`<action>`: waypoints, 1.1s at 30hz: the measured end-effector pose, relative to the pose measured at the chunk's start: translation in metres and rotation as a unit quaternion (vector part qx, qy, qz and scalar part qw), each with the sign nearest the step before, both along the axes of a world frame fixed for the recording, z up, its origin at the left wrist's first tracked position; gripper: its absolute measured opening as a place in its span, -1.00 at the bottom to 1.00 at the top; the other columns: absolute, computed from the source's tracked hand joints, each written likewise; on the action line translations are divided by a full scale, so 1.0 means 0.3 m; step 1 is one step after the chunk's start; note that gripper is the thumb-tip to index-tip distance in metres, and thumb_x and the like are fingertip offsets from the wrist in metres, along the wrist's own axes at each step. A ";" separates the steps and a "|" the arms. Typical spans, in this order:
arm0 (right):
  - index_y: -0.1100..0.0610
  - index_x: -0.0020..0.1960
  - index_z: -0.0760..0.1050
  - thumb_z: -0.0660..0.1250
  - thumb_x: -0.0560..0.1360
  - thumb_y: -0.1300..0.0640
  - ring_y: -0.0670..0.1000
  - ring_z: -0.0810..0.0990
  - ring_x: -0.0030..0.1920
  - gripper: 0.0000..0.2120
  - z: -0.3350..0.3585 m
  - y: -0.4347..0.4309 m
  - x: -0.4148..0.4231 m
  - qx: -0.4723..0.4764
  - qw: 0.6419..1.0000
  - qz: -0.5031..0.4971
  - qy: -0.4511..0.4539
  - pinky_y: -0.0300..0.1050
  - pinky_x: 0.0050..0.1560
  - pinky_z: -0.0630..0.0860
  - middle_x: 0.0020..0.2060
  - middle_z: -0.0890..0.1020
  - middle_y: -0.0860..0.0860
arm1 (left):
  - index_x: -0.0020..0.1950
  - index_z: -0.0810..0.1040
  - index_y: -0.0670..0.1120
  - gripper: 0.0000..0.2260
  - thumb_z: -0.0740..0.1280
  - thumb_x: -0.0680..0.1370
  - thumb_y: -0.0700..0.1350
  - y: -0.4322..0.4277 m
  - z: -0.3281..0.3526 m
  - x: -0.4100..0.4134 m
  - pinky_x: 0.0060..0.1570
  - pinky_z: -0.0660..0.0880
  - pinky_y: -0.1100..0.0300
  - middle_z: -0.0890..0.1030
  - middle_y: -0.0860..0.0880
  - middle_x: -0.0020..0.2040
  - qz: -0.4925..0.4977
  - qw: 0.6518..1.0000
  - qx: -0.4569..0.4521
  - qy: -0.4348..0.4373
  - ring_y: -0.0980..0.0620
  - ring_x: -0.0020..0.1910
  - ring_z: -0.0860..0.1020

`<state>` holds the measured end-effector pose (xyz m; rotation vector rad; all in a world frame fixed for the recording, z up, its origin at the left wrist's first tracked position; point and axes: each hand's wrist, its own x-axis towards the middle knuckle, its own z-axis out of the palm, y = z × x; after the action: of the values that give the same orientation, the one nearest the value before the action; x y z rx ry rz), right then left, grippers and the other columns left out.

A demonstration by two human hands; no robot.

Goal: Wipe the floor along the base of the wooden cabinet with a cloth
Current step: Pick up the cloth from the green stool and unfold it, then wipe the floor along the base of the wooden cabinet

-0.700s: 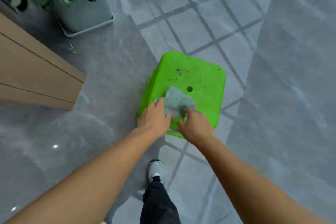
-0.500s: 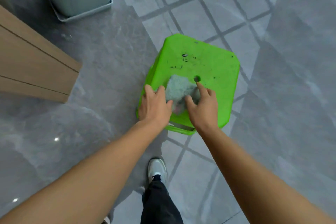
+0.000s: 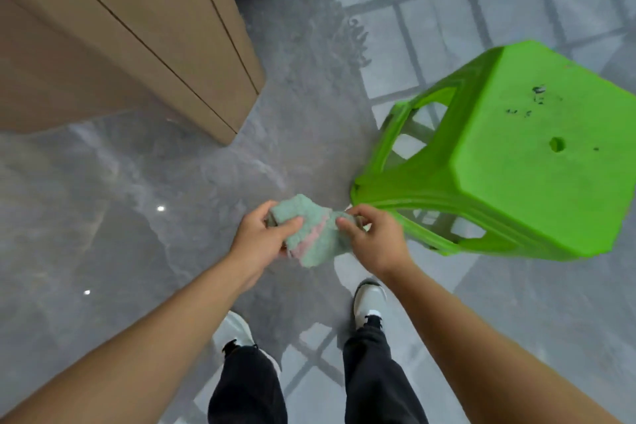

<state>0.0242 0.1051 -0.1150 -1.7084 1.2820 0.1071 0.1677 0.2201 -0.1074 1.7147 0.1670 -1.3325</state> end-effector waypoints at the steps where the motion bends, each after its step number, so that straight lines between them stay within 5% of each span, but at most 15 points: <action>1: 0.09 -0.17 0.60 0.45 0.45 0.07 0.08 0.50 -0.33 -0.89 -0.024 0.033 0.047 0.000 1.000 0.013 0.008 -0.15 -0.32 0.34 -0.32 0.62 0.10 | -0.09 0.53 -0.06 -0.85 0.40 0.53 -0.30 0.051 -0.022 0.044 -0.17 0.62 0.02 0.64 -0.09 -0.10 -0.013 1.000 0.007 -0.001 -0.07 -0.14 0.60; 5: 0.05 -0.16 0.58 0.43 0.48 0.12 0.19 0.64 -0.39 -0.95 -0.158 0.152 0.213 0.082 0.995 0.051 0.036 0.08 -0.37 0.61 -0.32 0.59 0.10 | -0.03 0.50 -0.11 -0.85 0.40 0.52 -0.32 0.219 -0.163 0.219 -0.18 0.66 -0.05 0.64 -0.16 -0.03 -0.084 0.994 0.070 0.017 -0.13 -0.10 0.64; 11: 0.08 -0.09 0.63 0.39 0.49 0.11 0.24 0.66 -0.20 -0.94 -0.418 0.269 0.384 0.097 0.982 0.134 0.096 0.14 -0.09 0.61 -0.30 0.60 0.08 | -0.10 0.52 -0.06 -0.82 0.43 0.49 -0.31 0.309 -0.451 0.337 -0.06 0.65 -0.24 0.66 -0.20 0.04 -0.084 0.980 0.183 -0.008 -0.22 0.01 0.69; 14: 0.07 -0.11 0.57 0.34 0.53 0.11 0.23 0.69 -0.26 -0.94 -0.522 0.151 0.506 0.152 0.963 0.170 0.145 0.14 -0.13 0.65 -0.29 0.67 0.19 | -0.09 0.53 -0.04 -0.84 0.42 0.50 -0.29 0.232 -0.583 0.432 -0.16 0.68 -0.12 0.68 -0.15 0.00 -0.054 0.985 0.166 0.010 -0.14 -0.11 0.70; 16: 0.06 -0.13 0.54 0.33 0.54 0.13 0.17 0.68 -0.39 -0.92 -0.578 0.038 0.587 0.207 0.954 0.142 0.163 0.07 -0.27 0.68 -0.36 0.67 0.19 | -0.06 0.53 -0.03 -0.85 0.41 0.51 -0.27 0.149 -0.671 0.503 -0.20 0.67 0.00 0.68 -0.11 -0.02 -0.058 0.987 0.144 0.042 -0.09 -0.19 0.68; 19: 0.06 -0.09 0.56 0.32 0.54 0.15 0.09 0.68 -0.42 -0.93 -0.684 -0.139 0.714 0.171 0.976 0.073 0.115 0.02 -0.35 0.68 -0.32 0.66 0.15 | -0.05 0.51 -0.02 -0.85 0.37 0.54 -0.27 0.001 -0.801 0.624 -0.20 0.64 0.05 0.67 -0.09 -0.03 -0.049 0.995 0.065 0.059 -0.04 -0.24 0.67; 22: -0.01 0.22 0.51 0.27 0.54 0.19 0.17 0.67 -0.17 -0.72 -0.799 -0.238 0.780 0.134 0.990 -0.035 0.039 0.07 -0.26 0.67 -0.06 0.60 0.11 | 0.09 0.48 -0.01 -0.83 0.36 0.57 -0.23 -0.092 -0.915 0.716 -0.24 0.62 0.08 0.63 -0.07 0.01 0.060 0.998 0.018 0.026 0.01 -0.24 0.66; 24: -0.06 0.40 0.37 0.27 0.53 0.18 0.22 0.63 -0.01 -0.55 -0.864 -0.229 0.772 0.130 0.990 -0.031 0.052 0.13 -0.15 0.66 0.06 0.57 0.11 | 0.31 0.40 -0.06 -0.63 0.42 0.54 -0.16 -0.075 -0.992 0.748 -0.11 0.60 0.04 0.57 -0.09 0.10 0.118 0.990 0.076 0.005 -0.08 -0.06 0.63; 28: -0.02 0.50 0.23 0.28 0.52 0.10 0.24 0.55 0.20 -0.43 -0.933 -0.032 0.642 0.138 0.977 0.098 0.128 0.12 0.22 0.52 0.33 0.49 0.15 | 0.46 0.36 -0.15 -0.32 0.55 0.41 -0.09 0.090 -1.079 0.704 0.28 0.51 0.03 0.48 -0.23 0.39 -0.178 0.923 0.313 -0.133 -0.22 0.34 0.51; 30: 0.01 0.54 0.14 0.27 0.54 0.05 0.21 0.44 0.34 -0.39 -0.952 0.047 0.593 0.127 0.960 0.199 0.148 0.01 0.33 0.39 0.40 0.42 0.16 | 0.52 0.28 -0.11 -0.20 0.57 0.38 0.00 0.154 -1.100 0.677 0.36 0.39 0.08 0.38 -0.27 0.45 -0.293 0.881 0.333 -0.164 -0.24 0.42 0.43; 33: 0.04 0.56 0.01 0.23 0.55 0.02 0.21 0.36 0.39 -0.34 -1.022 0.049 0.654 0.077 0.943 0.299 0.123 0.00 0.33 0.34 0.44 0.33 0.17 | 0.61 0.14 -0.07 -0.09 0.53 0.39 0.11 0.183 -1.179 0.704 0.52 0.20 -0.01 0.18 -0.29 0.56 -0.319 0.850 0.341 -0.244 -0.27 0.56 0.21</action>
<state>0.2204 0.1199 -0.4215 -1.9351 0.8544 0.7772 0.3790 0.2751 -0.4611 2.8442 -0.2920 -1.3065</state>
